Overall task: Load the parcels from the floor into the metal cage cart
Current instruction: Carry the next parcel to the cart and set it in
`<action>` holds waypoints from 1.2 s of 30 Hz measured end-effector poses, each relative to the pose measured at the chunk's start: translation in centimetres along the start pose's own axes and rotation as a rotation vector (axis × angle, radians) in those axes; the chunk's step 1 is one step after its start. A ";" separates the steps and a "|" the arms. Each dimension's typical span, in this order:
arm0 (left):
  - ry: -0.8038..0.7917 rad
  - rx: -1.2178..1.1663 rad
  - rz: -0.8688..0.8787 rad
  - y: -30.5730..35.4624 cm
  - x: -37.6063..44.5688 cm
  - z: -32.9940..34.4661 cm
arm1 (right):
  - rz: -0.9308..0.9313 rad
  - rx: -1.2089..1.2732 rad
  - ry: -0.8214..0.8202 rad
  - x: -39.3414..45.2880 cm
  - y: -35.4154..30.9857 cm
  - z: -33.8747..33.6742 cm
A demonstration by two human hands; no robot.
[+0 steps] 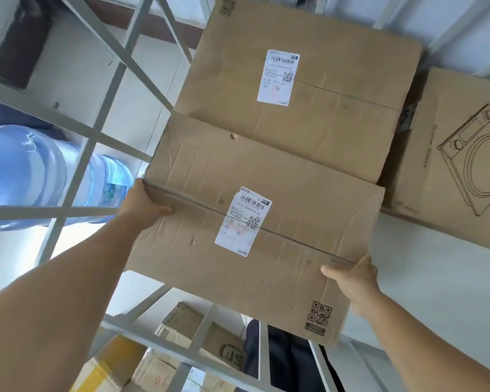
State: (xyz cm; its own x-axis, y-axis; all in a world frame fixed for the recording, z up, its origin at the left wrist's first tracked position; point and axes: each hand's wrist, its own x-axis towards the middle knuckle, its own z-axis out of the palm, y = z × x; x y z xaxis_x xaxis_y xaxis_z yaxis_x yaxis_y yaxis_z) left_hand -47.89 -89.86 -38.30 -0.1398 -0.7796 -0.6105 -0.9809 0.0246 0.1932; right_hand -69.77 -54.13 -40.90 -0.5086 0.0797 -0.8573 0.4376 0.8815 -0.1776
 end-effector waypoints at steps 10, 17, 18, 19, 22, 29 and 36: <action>-0.005 0.129 -0.014 -1.1 2.1 3.7 | -0.048 -0.103 0.046 1.6 -0.1 2.3; -0.054 0.198 -0.002 -0.5 0.9 3.0 | -0.103 -0.246 0.112 1.0 -0.9 2.7; -0.053 0.226 0.016 -0.2 0.3 2.8 | -0.136 -0.276 0.119 0.6 -0.9 2.6; -0.045 0.257 0.039 0.1 -0.4 2.6 | -0.180 -0.309 0.125 0.1 -1.0 2.4; -0.040 0.311 0.142 2.0 -2.9 2.1 | -0.346 -0.480 0.118 -1.9 -2.0 1.1; -0.087 0.301 0.387 10.7 -9.9 -0.7 | -0.685 -0.689 0.177 -7.7 -6.0 -5.1; -0.007 0.402 0.599 18.3 -20.0 -4.5 | -0.741 -0.731 0.255 -14.4 -7.1 -13.4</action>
State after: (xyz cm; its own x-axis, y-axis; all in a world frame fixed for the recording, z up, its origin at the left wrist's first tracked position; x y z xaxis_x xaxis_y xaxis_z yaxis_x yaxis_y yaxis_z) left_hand -62.47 -76.67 -19.05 -0.6686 -0.5560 -0.4938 -0.7094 0.6760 0.1995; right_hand -75.53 -55.32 -20.78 -0.6421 -0.5693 -0.5134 -0.5509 0.8084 -0.2075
